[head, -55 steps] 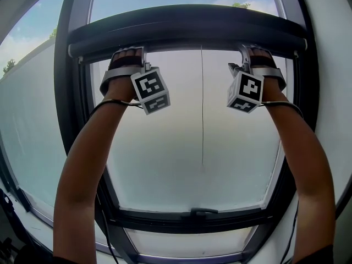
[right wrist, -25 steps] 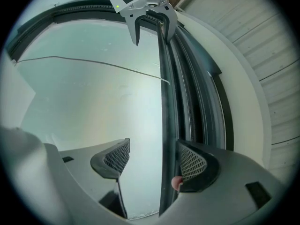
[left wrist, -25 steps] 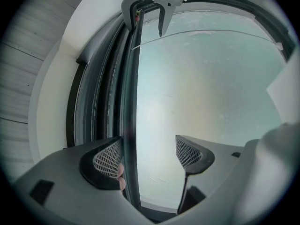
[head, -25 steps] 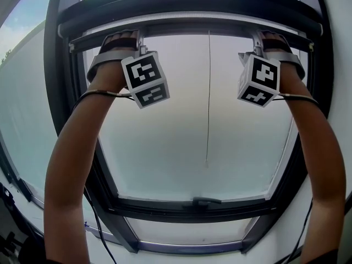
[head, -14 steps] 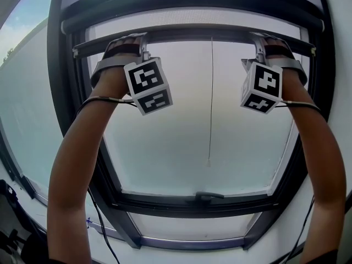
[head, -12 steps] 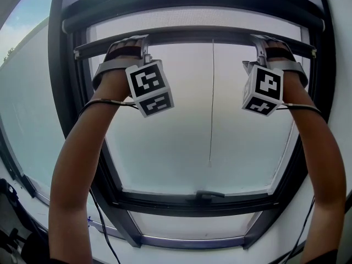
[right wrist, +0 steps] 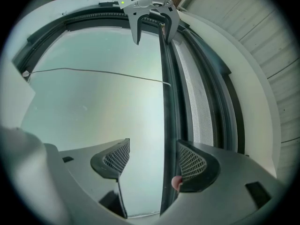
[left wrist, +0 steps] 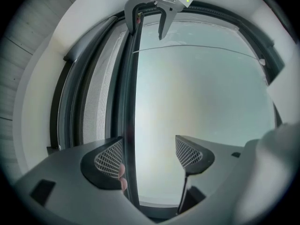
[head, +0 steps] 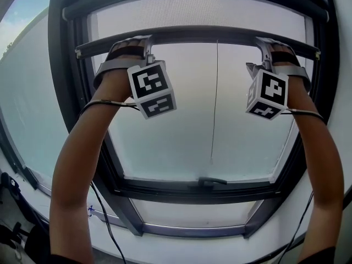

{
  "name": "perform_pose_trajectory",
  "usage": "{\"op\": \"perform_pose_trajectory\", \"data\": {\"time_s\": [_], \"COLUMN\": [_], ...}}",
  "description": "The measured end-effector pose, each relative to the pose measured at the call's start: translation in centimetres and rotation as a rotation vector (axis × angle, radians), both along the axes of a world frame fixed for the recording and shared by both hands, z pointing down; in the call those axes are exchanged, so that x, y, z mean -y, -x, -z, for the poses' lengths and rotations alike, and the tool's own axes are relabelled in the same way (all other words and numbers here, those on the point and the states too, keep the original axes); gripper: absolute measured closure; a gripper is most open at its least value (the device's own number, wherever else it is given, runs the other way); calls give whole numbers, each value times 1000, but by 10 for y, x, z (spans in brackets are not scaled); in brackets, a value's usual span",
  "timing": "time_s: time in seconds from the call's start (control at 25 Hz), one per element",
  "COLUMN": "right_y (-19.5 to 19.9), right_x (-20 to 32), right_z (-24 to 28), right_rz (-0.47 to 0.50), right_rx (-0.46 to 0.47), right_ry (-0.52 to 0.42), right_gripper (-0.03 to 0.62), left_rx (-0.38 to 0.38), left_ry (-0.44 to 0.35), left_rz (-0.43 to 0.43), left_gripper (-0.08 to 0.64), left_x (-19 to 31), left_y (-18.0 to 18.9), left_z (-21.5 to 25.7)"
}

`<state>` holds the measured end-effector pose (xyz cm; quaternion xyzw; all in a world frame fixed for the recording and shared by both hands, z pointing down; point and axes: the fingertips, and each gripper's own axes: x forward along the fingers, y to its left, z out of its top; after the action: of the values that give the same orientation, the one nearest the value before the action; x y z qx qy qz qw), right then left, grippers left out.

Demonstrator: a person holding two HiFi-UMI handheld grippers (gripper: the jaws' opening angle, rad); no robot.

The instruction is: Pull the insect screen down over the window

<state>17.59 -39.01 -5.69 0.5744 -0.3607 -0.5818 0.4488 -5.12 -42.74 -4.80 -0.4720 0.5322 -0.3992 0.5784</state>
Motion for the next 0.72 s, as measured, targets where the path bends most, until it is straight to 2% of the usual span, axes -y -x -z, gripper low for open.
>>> {"op": "perform_pose_trajectory", "data": {"time_s": [0.24, 0.44, 0.72], "right_y": [-1, -3, 0], "right_x": [-3, -5, -13], "right_z": [-29, -69, -85], "right_rz": [-15, 2, 28], "right_rx": [0, -3, 33], "right_ry": [81, 128, 190], "right_gripper": [299, 299, 299], "left_rx": [14, 31, 49], "left_ry": [94, 142, 227], "left_rz": [-11, -16, -15], "left_gripper": [222, 222, 222], "left_x": [-4, -8, -18], "left_y": [-1, -2, -1], "left_z": [-30, -68, -84]}}
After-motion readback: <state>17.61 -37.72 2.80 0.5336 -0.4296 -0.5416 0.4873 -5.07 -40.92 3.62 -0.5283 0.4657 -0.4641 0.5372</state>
